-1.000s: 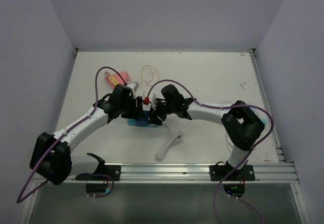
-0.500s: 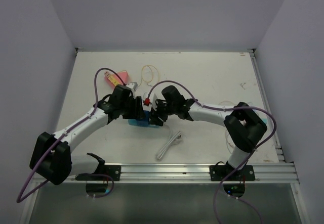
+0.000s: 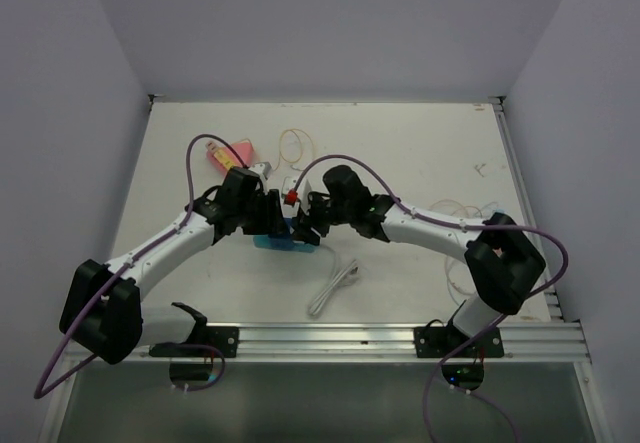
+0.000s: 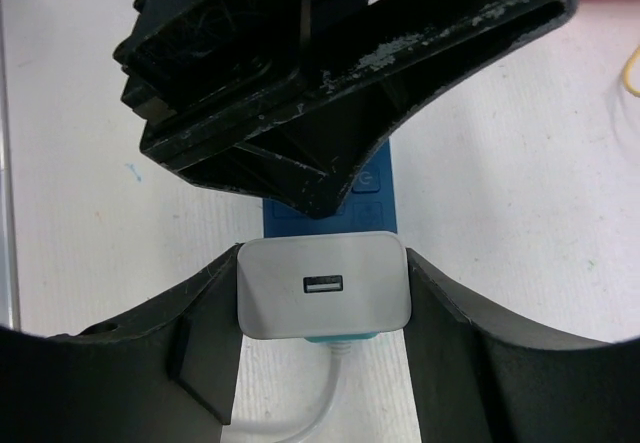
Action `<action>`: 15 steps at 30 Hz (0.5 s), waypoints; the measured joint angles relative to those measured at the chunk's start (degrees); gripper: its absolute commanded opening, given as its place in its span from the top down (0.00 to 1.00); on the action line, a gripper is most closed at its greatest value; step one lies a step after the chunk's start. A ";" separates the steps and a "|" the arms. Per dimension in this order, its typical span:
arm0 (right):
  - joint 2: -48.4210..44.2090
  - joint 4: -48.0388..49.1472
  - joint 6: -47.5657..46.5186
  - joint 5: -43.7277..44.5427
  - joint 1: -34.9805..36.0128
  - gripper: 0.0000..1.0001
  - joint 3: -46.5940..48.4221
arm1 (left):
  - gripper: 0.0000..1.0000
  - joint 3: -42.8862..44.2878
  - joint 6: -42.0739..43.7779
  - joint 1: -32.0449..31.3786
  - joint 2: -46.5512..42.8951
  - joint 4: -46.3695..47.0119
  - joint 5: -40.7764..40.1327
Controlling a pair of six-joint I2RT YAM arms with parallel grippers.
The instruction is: Pull the plug off the socket
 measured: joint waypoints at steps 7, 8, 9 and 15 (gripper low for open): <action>-4.20 -0.76 2.10 5.95 -2.71 1.00 -2.10 | 0.37 0.02 -0.02 0.00 -0.90 -0.37 -0.85; -4.57 -0.81 2.97 6.69 -3.91 1.00 -2.10 | 0.35 0.02 0.00 -0.02 -1.01 -0.44 -1.09; -4.92 -0.83 3.96 8.15 -5.57 1.00 -2.08 | 0.34 0.02 0.02 -0.02 -1.16 -0.59 -1.40; -2.82 -9.44 10.97 21.49 -16.02 1.00 3.72 | 0.17 0.04 0.39 -0.07 -2.54 -2.40 -3.34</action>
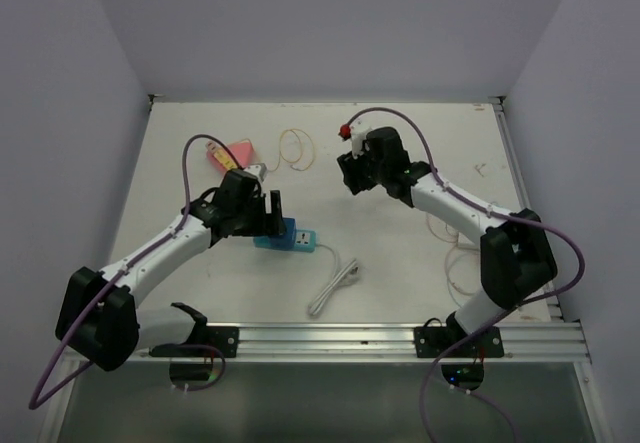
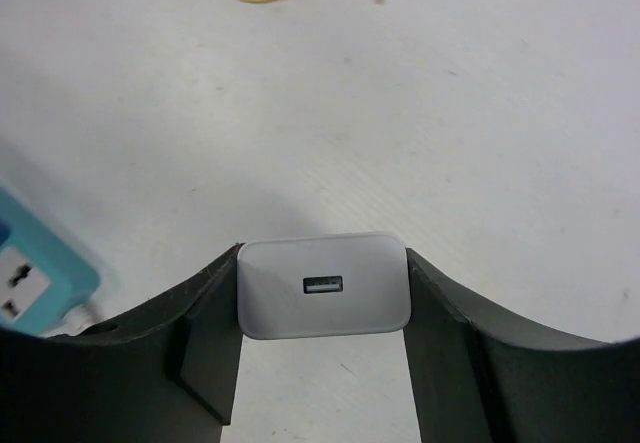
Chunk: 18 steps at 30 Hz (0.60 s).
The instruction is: Pull the plug off the socket
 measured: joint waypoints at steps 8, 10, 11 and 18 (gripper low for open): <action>14.88 -13.53 8.79 13.27 -9.66 1.00 17.59 | 0.05 0.26 3.21 0.00 -7.26 0.31 -5.01; 19.61 -17.14 10.16 14.58 -11.76 1.00 22.01 | 0.02 0.11 4.63 0.00 -10.62 1.86 -6.54; 22.03 -19.15 10.73 15.10 -12.79 1.00 24.52 | 0.02 -0.07 5.20 0.00 -12.35 2.75 -7.30; 35.41 -29.38 13.99 15.37 -18.88 0.96 39.69 | 0.02 -4.33 8.22 0.00 -20.06 6.19 -14.91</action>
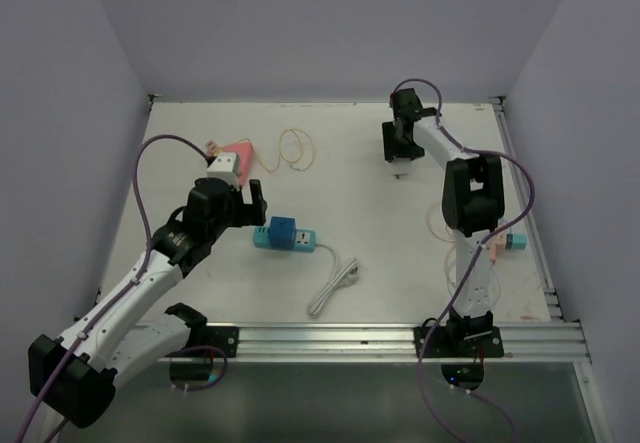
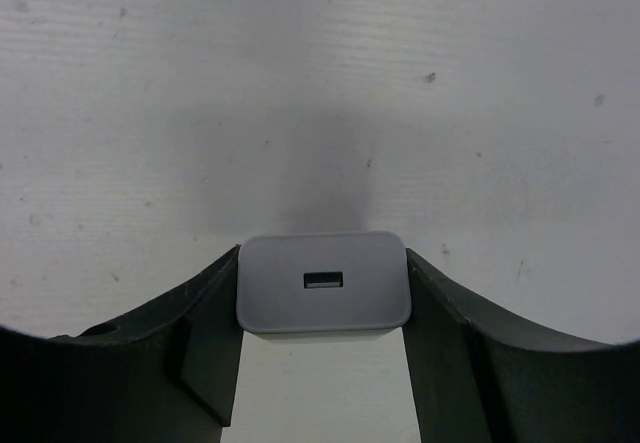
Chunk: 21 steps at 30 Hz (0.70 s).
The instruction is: Pull the plug off the socket
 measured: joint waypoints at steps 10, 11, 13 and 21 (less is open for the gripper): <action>9.42 -5.95 3.54 -0.28 -3.48 0.14 15.17 | 0.02 -0.13 0.90 0.00 4.24 -0.37 -2.78; 9.55 -5.95 3.91 -0.42 -3.45 0.09 15.19 | 0.02 -0.13 0.90 0.00 4.28 -0.37 -2.75; 9.55 -6.14 4.15 -0.55 -3.39 0.01 15.06 | 0.02 -0.13 0.90 0.00 4.28 -0.33 -2.78; -1.55 0.50 4.63 -5.49 -2.89 0.01 0.96 | 0.01 -0.13 0.90 0.00 4.59 -0.35 -2.69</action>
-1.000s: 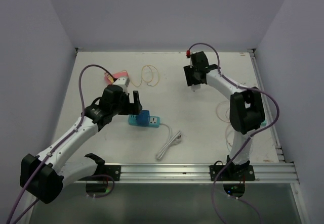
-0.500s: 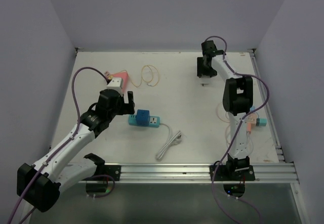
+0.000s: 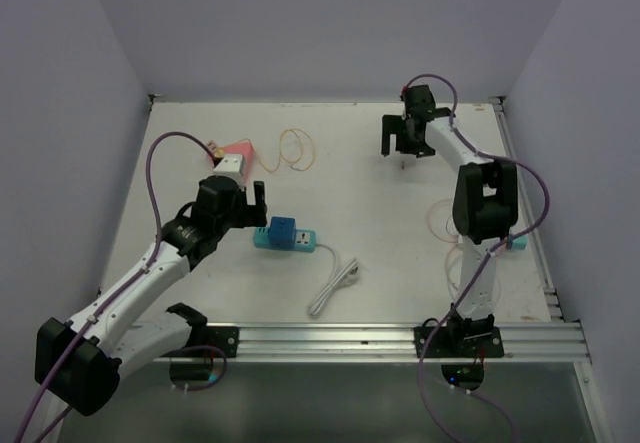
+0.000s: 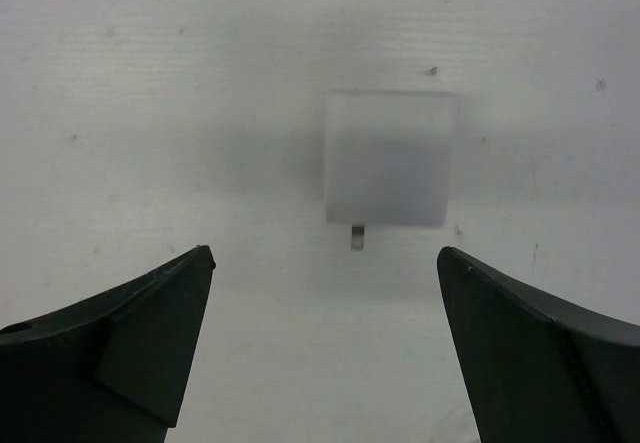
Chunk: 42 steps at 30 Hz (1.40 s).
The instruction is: Pull the plug off the socket
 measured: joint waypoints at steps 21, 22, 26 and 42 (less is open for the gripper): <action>-32.85 28.63 1.14 -15.43 32.89 0.01 -45.92 | 0.02 -0.11 -5.40 0.00 4.68 -1.33 4.57; -32.96 29.59 -0.11 -15.69 34.29 0.01 -46.38 | 0.02 -0.11 -6.32 0.00 4.46 -1.92 3.98; -33.27 31.12 -5.51 -16.00 38.62 0.01 -46.21 | 0.02 -0.72 -9.57 0.00 1.88 -4.61 1.60; -19.28 23.74 -23.78 -15.96 44.28 0.01 -26.12 | 0.00 -10.43 -16.39 10.05 -3.72 -6.43 5.79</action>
